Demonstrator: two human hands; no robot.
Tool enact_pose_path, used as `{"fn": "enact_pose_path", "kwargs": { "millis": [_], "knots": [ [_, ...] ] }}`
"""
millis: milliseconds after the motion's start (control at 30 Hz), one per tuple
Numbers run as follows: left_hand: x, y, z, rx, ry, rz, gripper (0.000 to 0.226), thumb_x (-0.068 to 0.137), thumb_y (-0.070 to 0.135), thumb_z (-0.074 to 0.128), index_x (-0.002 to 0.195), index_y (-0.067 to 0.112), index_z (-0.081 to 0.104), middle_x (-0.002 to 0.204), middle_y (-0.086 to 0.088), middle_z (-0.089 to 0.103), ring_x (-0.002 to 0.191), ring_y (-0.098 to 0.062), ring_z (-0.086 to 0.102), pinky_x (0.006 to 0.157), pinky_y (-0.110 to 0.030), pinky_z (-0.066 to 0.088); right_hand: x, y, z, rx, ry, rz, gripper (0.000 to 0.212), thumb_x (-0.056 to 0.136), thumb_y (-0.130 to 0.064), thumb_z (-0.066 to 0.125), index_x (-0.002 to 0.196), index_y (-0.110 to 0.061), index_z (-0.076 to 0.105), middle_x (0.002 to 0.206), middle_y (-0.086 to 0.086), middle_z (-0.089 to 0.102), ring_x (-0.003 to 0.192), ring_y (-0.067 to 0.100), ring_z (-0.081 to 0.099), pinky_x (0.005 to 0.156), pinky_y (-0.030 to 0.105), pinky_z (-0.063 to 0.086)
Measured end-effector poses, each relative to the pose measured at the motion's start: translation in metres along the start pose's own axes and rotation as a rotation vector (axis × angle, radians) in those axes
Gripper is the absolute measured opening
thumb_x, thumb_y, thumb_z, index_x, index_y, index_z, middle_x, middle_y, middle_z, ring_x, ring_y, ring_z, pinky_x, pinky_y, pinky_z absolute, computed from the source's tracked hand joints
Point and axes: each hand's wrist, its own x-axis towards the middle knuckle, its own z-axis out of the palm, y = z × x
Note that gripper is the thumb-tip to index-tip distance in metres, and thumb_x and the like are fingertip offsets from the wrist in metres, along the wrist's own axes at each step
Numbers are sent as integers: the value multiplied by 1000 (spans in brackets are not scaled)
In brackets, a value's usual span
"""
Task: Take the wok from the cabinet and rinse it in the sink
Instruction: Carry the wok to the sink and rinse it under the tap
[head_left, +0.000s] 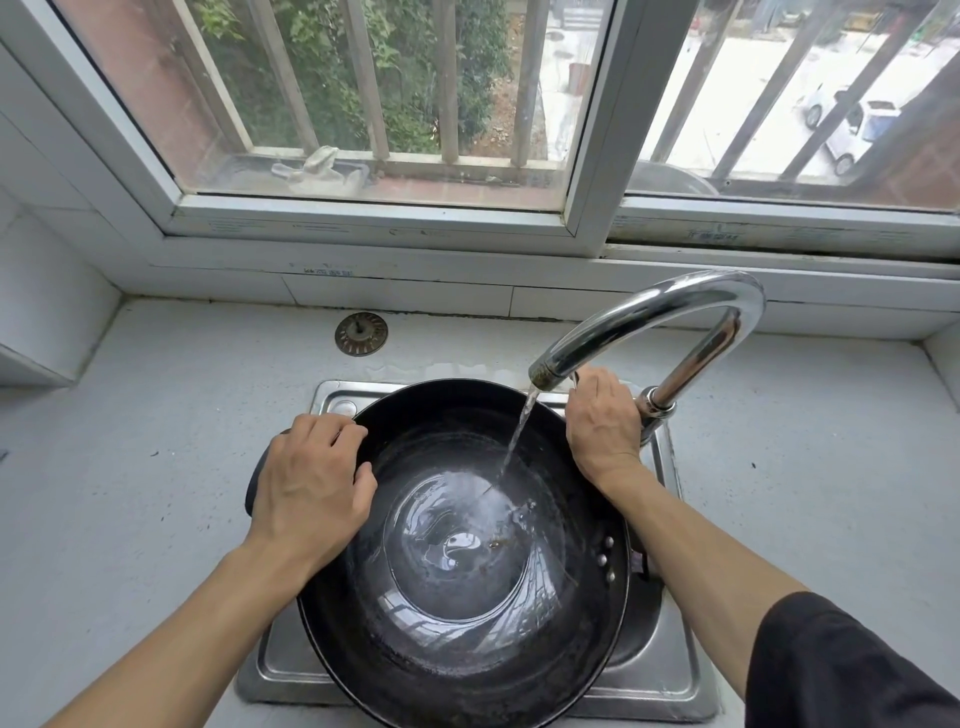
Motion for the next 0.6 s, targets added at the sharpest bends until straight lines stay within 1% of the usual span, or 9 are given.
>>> {"fn": "enact_pose_path", "kwargs": {
  "millis": [100,167,267,367,433,467,533,600],
  "knots": [
    [0,0,0,6,9,4,31,77,25,58,102,10,68,106,-6,66,97,-30,57,75,-45,48,0,0,-1,-7,-28,11,25,77,4,67,90,-5,48,72,11,51,60,25,46,54,37,41],
    [0,0,0,1,12,-2,27,78,20,65,103,9,68,106,-6,66,97,-30,57,76,-45,48,0,-1,-1,-7,-33,24,22,77,5,67,88,-5,50,72,11,51,60,25,46,53,37,41],
    [-1,0,0,4,9,-5,28,77,17,71,103,9,68,106,-6,66,98,-30,57,77,-45,48,0,-1,-2,12,-28,44,22,78,5,66,89,-5,50,71,10,51,60,25,46,53,36,41],
    [-3,1,-1,7,-4,-5,30,73,15,75,102,9,68,107,-7,66,98,-30,58,76,-45,49,0,-3,-5,29,-63,59,22,79,3,67,92,-4,52,73,10,52,62,25,48,55,37,43],
    [-5,2,-3,14,-5,-1,29,72,15,76,100,9,68,105,-7,66,96,-30,58,75,-45,49,0,-3,-9,94,-112,95,19,82,-2,66,97,-4,54,80,11,55,69,26,51,61,39,46],
    [-6,3,-4,18,-5,3,29,72,16,76,99,10,68,103,-7,66,95,-30,59,74,-45,49,0,-3,-13,146,-151,123,19,86,-8,63,103,-5,54,86,11,56,75,27,52,67,39,47],
    [-7,7,-7,26,-4,18,27,72,16,76,97,10,68,101,-7,66,93,-30,59,71,-45,49,1,-2,-23,245,-242,172,25,92,-19,56,114,-8,52,100,9,56,88,25,51,80,38,47],
    [-7,11,-10,32,-2,42,26,73,18,74,96,10,68,99,-6,65,91,-29,58,69,-45,49,-4,0,-37,317,-278,180,35,92,-22,54,125,-10,48,110,7,53,99,22,48,92,36,44]
  ]
}}
